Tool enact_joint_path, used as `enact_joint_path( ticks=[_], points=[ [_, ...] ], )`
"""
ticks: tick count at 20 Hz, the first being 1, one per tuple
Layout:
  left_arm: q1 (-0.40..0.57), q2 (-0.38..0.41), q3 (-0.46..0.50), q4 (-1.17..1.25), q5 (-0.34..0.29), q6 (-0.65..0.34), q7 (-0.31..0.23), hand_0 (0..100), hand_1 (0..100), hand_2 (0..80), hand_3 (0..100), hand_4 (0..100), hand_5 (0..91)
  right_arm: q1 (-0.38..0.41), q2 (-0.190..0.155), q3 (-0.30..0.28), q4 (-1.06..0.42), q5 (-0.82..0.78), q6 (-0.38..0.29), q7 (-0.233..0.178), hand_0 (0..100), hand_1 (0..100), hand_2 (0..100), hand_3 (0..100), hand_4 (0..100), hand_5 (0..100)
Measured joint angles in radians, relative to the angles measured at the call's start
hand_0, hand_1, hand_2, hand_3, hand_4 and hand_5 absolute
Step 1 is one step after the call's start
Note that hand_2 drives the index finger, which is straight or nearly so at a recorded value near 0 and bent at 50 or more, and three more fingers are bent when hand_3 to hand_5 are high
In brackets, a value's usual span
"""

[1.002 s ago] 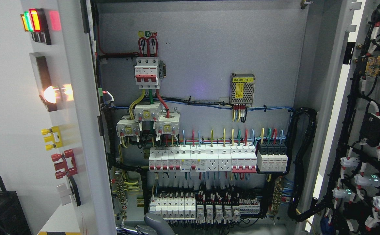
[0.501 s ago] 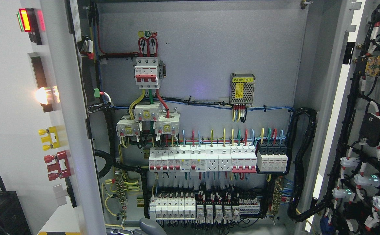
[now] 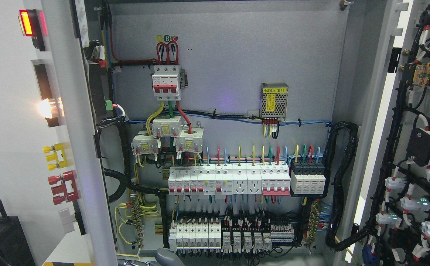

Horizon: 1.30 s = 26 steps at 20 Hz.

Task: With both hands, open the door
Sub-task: 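Push the indicator-light door fully open with the right hand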

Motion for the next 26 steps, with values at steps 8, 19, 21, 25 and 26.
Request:
enact_joint_path(
  ticks=[8,19,21,25,26],
  points=[
    [0.0,0.0,0.0,0.0,0.0,0.0,0.0,0,0,0.0,0,4,0.0,0.017,0.011,0.008,-0.015,0.013,-0.002,-0.004,0,0,0,0,0,0],
    [0.0,0.0,0.0,0.0,0.0,0.0,0.0,0,0,0.0,0,4,0.0,0.03,0.017,0.023,-0.031,0.042,-0.017,-0.019,0,0,0,0,0,0],
    [0.0,0.0,0.0,0.0,0.0,0.0,0.0,0,0,0.0,0,4,0.0,0.03,0.018,0.027,-0.033,0.047,-0.021,-0.024,0,0,0,0,0,0],
    [0.0,0.0,0.0,0.0,0.0,0.0,0.0,0,0,0.0,0,4,0.0,0.032,0.019,0.035,-0.037,0.056,-0.023,-0.026,0,0,0,0,0,0],
    [0.0,0.0,0.0,0.0,0.0,0.0,0.0,0,0,0.0,0,4,0.0,0.033,0.019,0.038,-0.038,0.057,-0.025,-0.026,0,0,0,0,0,0]
  ],
)
